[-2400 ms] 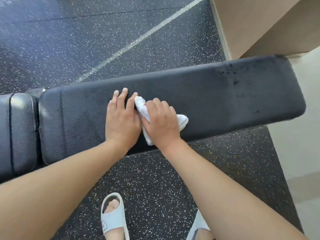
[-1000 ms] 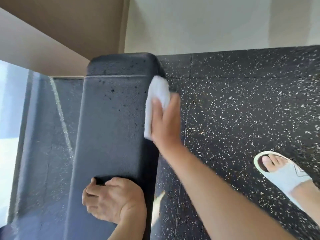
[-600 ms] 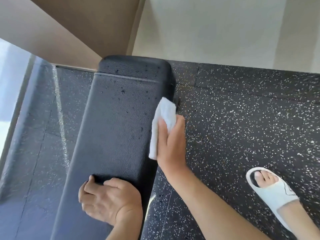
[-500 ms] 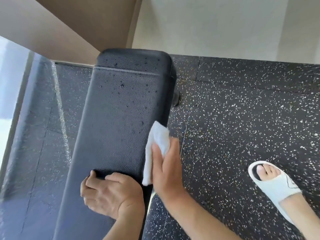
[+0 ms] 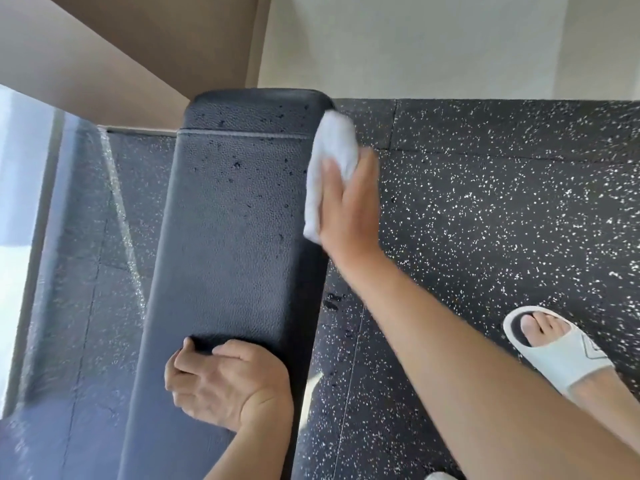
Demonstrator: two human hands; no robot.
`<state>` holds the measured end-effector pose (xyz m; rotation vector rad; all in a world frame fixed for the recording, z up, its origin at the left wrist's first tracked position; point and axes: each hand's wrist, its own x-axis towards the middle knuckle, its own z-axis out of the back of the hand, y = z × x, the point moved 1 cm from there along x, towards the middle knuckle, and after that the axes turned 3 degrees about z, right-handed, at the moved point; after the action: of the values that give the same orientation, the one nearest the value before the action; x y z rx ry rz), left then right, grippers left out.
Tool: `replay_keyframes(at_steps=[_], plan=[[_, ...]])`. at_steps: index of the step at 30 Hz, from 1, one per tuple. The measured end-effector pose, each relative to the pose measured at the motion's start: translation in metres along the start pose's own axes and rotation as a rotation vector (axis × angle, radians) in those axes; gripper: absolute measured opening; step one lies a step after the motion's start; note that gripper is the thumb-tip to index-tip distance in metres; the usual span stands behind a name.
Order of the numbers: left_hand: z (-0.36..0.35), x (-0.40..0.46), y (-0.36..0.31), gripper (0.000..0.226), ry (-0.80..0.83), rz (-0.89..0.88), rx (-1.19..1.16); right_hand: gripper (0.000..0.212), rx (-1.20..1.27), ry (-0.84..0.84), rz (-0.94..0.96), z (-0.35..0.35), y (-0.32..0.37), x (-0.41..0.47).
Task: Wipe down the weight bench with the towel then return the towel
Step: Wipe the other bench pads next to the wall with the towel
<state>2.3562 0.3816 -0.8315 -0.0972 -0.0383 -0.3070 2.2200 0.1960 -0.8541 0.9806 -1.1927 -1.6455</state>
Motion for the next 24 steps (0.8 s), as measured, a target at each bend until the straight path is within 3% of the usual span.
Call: replay_keyframes(at_steps=[2, 5, 12, 17, 21, 24], plan=[[0.002, -0.005, 0.002, 0.064, 0.0, -0.009, -0.028, 0.024, -0.008, -0.017, -0.032, -0.007, 0.01, 0.041], [0.005, -0.007, 0.001, 0.064, -0.03, 0.014, -0.083, 0.021, 0.021, 0.0, -0.008, -0.006, 0.003, 0.027], [0.01, -0.009, -0.005, 0.065, -0.034, 0.016, -0.106, 0.01, 0.072, 0.309, -0.118, 0.03, -0.038, -0.158], [0.007, -0.009, -0.003, 0.062, -0.048, 0.013, -0.103, 0.021, 0.051, 0.464, -0.198, 0.054, -0.045, -0.228], [0.009, -0.009, -0.004, 0.062, -0.052, 0.01, -0.117, 0.016, 0.054, 0.404, -0.03, 0.046, -0.021, -0.174], [0.01, -0.009, -0.005, 0.061, -0.046, 0.02, -0.128, 0.015, 0.005, 0.364, 0.226, 0.031, 0.014, -0.103]])
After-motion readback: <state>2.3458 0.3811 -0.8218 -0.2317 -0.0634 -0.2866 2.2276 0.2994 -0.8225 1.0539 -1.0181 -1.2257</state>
